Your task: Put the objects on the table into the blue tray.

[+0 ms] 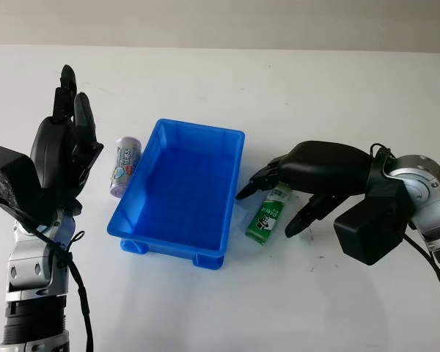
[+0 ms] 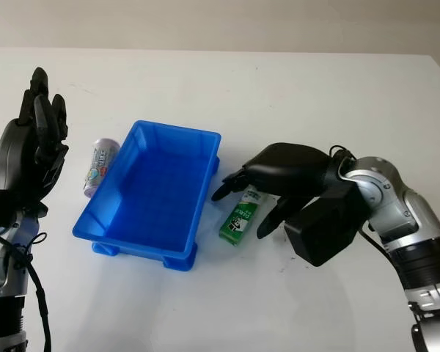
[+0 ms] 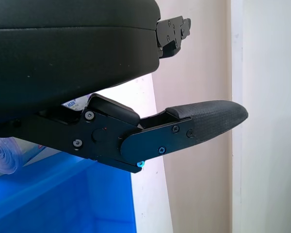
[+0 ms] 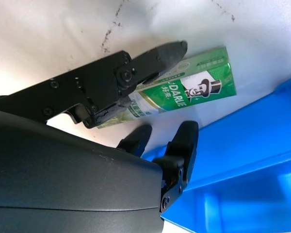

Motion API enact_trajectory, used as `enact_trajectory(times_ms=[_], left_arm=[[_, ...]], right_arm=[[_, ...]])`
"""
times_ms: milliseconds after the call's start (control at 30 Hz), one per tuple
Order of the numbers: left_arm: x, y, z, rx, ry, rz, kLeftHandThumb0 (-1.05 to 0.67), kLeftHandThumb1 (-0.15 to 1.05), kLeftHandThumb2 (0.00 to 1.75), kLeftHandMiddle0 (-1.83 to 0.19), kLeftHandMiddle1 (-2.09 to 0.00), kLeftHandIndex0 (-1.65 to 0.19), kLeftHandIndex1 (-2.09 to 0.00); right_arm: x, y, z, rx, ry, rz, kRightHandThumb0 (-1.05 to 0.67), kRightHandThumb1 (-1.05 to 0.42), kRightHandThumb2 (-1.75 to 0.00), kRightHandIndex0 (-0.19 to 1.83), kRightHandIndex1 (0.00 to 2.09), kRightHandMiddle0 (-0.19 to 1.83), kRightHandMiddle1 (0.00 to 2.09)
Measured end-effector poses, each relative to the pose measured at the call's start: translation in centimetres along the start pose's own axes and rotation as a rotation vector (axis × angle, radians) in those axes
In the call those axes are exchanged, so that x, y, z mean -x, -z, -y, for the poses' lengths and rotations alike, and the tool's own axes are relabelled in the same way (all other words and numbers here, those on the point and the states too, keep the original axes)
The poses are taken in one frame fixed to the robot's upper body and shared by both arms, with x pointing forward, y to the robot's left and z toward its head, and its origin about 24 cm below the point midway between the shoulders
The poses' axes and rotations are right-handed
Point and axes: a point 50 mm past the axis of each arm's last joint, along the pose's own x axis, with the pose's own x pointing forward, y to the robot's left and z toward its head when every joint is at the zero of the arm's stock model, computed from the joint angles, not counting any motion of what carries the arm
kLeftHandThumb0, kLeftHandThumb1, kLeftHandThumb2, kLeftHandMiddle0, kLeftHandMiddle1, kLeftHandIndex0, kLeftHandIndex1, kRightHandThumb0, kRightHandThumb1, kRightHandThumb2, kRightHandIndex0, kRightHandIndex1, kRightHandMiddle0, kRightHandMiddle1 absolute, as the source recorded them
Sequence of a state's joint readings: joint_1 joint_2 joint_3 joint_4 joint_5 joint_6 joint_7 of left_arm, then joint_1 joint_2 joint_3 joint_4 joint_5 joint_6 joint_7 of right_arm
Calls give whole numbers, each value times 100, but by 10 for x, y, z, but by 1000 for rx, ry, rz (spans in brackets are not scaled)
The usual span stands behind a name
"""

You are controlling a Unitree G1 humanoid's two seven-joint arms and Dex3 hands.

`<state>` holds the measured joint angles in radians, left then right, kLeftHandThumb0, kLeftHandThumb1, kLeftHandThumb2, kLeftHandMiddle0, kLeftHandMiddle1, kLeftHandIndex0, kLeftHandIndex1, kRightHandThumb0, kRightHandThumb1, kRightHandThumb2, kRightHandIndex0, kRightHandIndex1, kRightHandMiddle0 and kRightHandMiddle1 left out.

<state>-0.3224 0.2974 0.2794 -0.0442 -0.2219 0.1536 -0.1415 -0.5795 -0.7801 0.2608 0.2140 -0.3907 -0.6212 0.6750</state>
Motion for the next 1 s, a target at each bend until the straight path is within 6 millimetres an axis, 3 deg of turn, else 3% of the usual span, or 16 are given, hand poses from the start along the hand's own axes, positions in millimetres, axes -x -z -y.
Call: enact_trajectory(times_ms=[100,167,300,400,533,667,833,967,1000], left_arm=[[0,0,0,0,0,0,-86,105,70,19,0,19,0],[0,0,0,0,0,0,-86,105,70,19,0,19,0],[0,0,0,0,0,0,-86,105,70,19,0,19,0],[0,0,0,0,-1,-1,-86,105,70,19,0,19,0],[0,0,0,0,-1,-1,-86,105,70,19,0,19,0],[0,0,-1,-1,2,-1,-86,105,69,19,0,19,0],[0,-1,-2,-11,6,0,-86,105,70,19,0,19,0],[0,-1,-2,-11,7,0,-86,105,69,19,0,19,0],[0,-1,-2,-11,7,0,-86,105,69,19,0,19,0]], right_arm=[[0,-1,-4,31,27,20,-31,-97,-6,-2,200,0,190],[0,0,-9,76,48,33,-29,-97,-6,1,207,3,197],[1,4,-19,126,101,68,-27,-95,-5,21,189,14,183],[2,8,-25,172,153,86,-28,-95,-5,38,206,25,182],[0,14,-29,258,199,83,-31,-94,-5,67,209,31,168],[-3,20,-32,344,195,76,-32,-95,-6,70,209,35,168],[-3,29,-37,362,202,50,-29,-96,-5,63,209,29,191],[1,41,-35,303,210,-17,-33,-90,-5,55,209,29,169],[2,43,-34,285,219,-31,-34,-88,-5,55,209,27,183]])
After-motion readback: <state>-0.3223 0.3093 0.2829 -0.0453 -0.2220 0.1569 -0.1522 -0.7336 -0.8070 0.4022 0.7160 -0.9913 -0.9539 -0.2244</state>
